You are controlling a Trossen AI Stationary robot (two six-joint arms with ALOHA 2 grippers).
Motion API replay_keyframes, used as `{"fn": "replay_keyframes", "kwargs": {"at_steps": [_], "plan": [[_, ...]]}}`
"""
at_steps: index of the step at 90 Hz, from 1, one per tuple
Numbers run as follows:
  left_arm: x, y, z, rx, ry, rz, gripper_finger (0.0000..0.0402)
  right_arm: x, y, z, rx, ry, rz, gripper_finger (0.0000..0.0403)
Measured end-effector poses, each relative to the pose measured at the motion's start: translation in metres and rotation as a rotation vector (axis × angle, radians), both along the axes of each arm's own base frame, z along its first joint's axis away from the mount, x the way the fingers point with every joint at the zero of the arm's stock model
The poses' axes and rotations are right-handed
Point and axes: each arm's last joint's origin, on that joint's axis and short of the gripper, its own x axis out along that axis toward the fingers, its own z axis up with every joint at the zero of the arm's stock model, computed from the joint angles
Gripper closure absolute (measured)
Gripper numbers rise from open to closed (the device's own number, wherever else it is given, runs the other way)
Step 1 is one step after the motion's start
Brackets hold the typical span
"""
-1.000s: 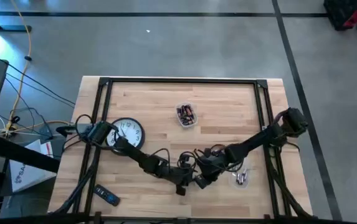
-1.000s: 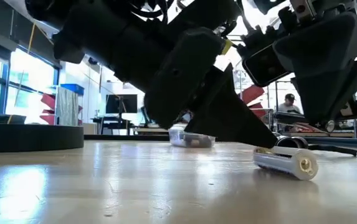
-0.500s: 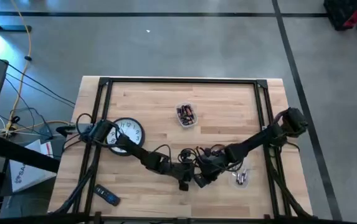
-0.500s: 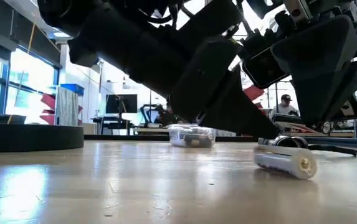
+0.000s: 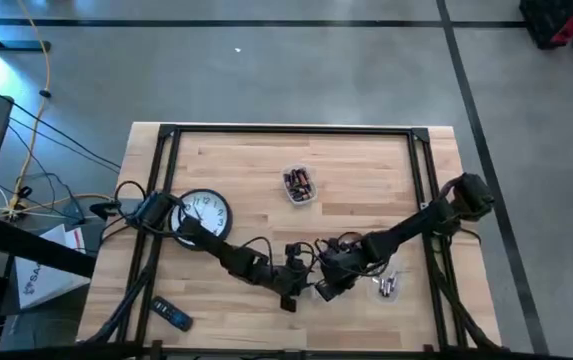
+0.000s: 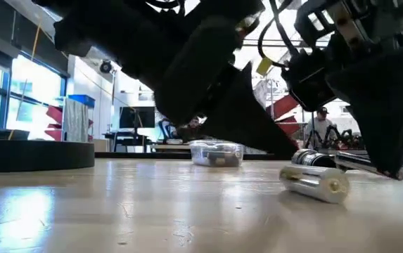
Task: Insert battery
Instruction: Insert the silver battery into the battery holder
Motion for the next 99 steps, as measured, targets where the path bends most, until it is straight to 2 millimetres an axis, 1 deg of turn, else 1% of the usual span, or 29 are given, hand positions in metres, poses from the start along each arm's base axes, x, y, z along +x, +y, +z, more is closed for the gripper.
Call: {"fn": "replay_keyframes", "kwargs": {"at_steps": [10, 25, 44, 63, 73, 90, 99], "plan": [[0.000, 0.000, -0.006, -0.009, 0.005, 0.009, 0.0268, 0.001, 0.000, -0.005, -0.002, 0.009, 0.005, 0.0403], [0.001, -0.001, -0.005, -0.014, -0.007, 0.008, 0.0268, 0.003, 0.003, -0.013, 0.003, 0.010, 0.016, 0.0403], [0.001, -0.001, -0.005, -0.029, -0.006, 0.012, 0.0268, 0.005, 0.004, -0.013, -0.013, -0.024, 0.025, 0.0403], [0.000, -0.001, -0.006, -0.024, 0.000, 0.014, 0.0268, 0.002, 0.011, -0.013, -0.068, -0.058, 0.064, 0.0400], [0.000, -0.001, -0.006, -0.019, 0.002, 0.018, 0.0268, -0.002, 0.018, -0.013, -0.115, -0.085, 0.091, 0.0382], [-0.001, -0.002, -0.006, -0.011, 0.005, 0.010, 0.0268, -0.008, 0.030, -0.013, -0.207, -0.136, 0.102, 0.0332], [-0.001, -0.002, -0.006, -0.020, 0.005, 0.016, 0.0268, -0.012, 0.036, -0.013, -0.262, -0.167, 0.105, 0.0318]]}}
